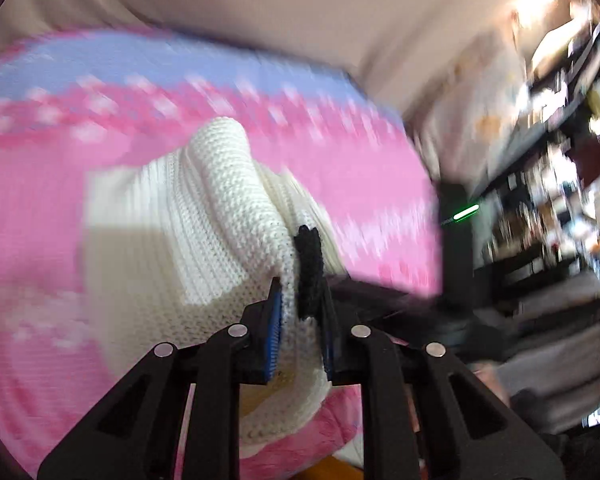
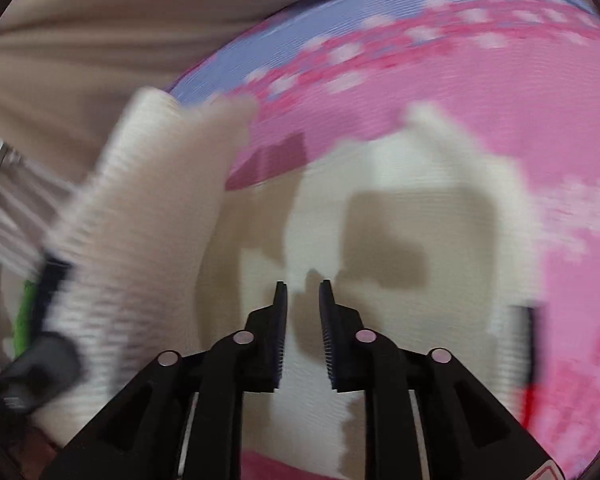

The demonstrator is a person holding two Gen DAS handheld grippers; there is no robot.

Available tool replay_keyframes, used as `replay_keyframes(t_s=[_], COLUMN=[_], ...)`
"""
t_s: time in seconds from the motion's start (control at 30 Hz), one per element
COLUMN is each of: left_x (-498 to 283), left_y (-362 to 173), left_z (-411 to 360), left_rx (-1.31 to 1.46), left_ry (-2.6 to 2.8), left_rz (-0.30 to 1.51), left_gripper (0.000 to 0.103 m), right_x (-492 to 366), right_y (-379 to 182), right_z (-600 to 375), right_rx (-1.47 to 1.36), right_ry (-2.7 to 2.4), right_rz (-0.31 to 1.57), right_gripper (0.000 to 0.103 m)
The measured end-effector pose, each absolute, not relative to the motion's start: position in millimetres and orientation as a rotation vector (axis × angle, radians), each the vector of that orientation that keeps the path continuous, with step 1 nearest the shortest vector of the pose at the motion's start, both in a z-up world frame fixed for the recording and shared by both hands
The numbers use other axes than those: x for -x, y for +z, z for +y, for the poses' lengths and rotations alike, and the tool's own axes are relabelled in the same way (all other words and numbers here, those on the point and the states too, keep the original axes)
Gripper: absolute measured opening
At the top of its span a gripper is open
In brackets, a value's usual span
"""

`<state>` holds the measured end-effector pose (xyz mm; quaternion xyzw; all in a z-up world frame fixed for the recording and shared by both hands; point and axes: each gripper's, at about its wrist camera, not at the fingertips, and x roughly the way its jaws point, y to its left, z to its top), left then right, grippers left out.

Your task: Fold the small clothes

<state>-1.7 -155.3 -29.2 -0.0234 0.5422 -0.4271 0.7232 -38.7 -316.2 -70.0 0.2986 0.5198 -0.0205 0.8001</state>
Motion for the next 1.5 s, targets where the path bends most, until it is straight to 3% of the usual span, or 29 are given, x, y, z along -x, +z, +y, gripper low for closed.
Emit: replay_keyframes(t_s=[0.17,0.23,0.3,0.33,0.4,0.53,0.77,0.87,0.9,0.93,0.97,1.0,1.07,1.17,1.23,1.3,1.33,1.47,1.5], left_x=[32,38,39,38,33,41,75,77,78,80,80,81,81,80,81,80,81,80,79], left_y=[-66,-48,-35,-32,-32,-56,-88,-100,-100,-101,-102,-102,-104,-109,-115,-115,-111,-93,-87], left_z=[-188,-168,-143,-127,-112,-90,-99,-94,-90,-88,-86,-84,-84,-89,-94,-94,-92,-72,-66], left_rx=[-0.13,-0.098,-0.127,-0.15,-0.163,-0.167,-0.295,-0.263,-0.249,-0.235,-0.222,-0.21,-0.163,-0.111,-0.115,-0.109,-0.107,-0.079,-0.061], left_ry=[-0.913,-0.925,-0.891,-0.876,-0.878,-0.928,-0.909,-0.85,-0.836,-0.822,-0.804,-0.794,-0.783,-0.783,-0.767,-0.763,-0.76,-0.728,-0.721], left_rz=[1.208,1.12,1.037,1.011,1.03,1.163,1.159,1.16,1.149,1.136,1.129,1.134,1.153,1.171,1.19,1.195,1.19,1.17,1.164], left_gripper=[0.025,0.046,0.059,0.06,0.061,0.061,0.065,0.065,0.063,0.058,0.053,0.039,0.025,0.02,0.014,0.014,0.014,0.017,0.024], right_x=[105,118,124,123,121,89,57,50,49,47,48,51,61,79,80,82,88,94,97], right_y=[-65,-62,-57,-54,-53,-67,-100,-97,-95,-91,-85,-73,-50,-38,-70,-115,-119,-96,-84], right_z=[-385,-391,-387,-381,-376,-350,-324,-320,-320,-322,-325,-330,-344,-366,-375,-382,-388,-387,-384], right_rx=[-0.719,-0.74,-0.748,-0.757,-0.778,-0.787,-0.75,-0.737,-0.727,-0.733,-0.748,-0.771,-0.809,-0.752,-0.648,-0.639,-0.705,-0.72,-0.67], right_ry=[-0.19,-0.192,-0.168,-0.147,-0.099,0.001,0.03,0.062,0.071,0.09,0.112,0.135,0.164,0.121,0.041,-0.008,0.009,0.016,0.02], right_rz=[1.084,1.067,1.039,1.029,1.025,1.082,1.219,1.212,1.208,1.195,1.168,1.123,1.048,1.01,1.12,1.22,1.172,1.143,1.142], right_gripper=[0.026,0.039,0.054,0.062,0.069,0.077,0.076,0.05,0.026,0.024,0.023,0.022,0.021,0.021,0.021,0.021,0.022,0.032,0.033])
